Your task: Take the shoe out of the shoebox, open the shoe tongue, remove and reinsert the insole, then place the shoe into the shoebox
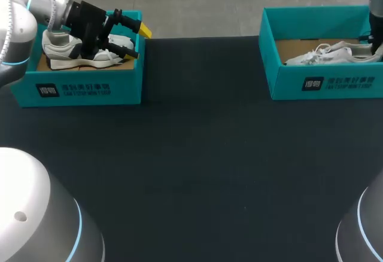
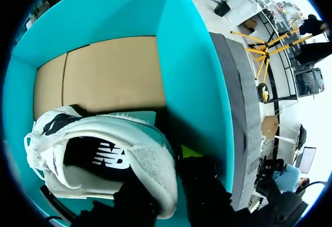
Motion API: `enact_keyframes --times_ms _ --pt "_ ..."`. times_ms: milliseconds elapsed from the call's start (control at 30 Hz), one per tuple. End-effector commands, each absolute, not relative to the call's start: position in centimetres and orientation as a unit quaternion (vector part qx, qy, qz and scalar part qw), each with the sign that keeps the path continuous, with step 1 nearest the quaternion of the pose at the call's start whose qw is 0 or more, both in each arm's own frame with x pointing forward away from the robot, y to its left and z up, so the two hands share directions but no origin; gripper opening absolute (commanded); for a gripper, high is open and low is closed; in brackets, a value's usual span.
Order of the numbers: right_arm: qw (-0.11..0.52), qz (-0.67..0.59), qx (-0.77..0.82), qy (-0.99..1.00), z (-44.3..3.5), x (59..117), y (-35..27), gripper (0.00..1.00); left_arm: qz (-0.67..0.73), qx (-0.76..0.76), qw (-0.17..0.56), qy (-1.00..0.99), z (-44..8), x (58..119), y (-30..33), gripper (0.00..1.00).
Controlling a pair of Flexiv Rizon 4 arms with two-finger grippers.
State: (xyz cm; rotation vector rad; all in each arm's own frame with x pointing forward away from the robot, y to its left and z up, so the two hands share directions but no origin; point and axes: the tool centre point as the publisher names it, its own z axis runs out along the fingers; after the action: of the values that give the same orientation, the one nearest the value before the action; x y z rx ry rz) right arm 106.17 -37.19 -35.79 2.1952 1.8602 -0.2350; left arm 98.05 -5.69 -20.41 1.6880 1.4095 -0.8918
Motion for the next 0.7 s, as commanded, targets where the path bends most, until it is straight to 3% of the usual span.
enact_keyframes --times_ms 33,233,333,467,567,700 --pt "0.124 -0.086 0.757 0.636 -36.3 106.5 -37.0 0.00 -0.348 0.660 0.374 0.551 -20.4 98.0 -5.6 1.00" --pt "0.118 -0.090 0.760 0.633 -37.1 106.2 -36.6 0.03 -0.348 0.660 0.374 0.551 -20.4 98.0 -5.6 1.00" --pt "0.117 -0.091 0.762 0.630 -37.1 106.1 -36.6 0.44 -0.348 0.660 0.374 0.551 -20.4 98.0 -5.6 1.00" --pt "0.119 -0.086 0.765 0.627 -36.2 105.9 -36.4 0.53 -0.348 0.660 0.374 0.551 -20.4 98.0 -5.6 1.00" --pt "0.122 -0.080 0.766 0.626 -35.2 105.5 -36.1 0.51 -0.348 0.660 0.374 0.551 -20.4 98.0 -5.6 1.00" --pt "0.123 -0.069 0.767 0.626 -33.6 104.8 -35.6 0.57 -0.348 0.660 0.374 0.551 -20.4 98.0 -5.6 1.00"
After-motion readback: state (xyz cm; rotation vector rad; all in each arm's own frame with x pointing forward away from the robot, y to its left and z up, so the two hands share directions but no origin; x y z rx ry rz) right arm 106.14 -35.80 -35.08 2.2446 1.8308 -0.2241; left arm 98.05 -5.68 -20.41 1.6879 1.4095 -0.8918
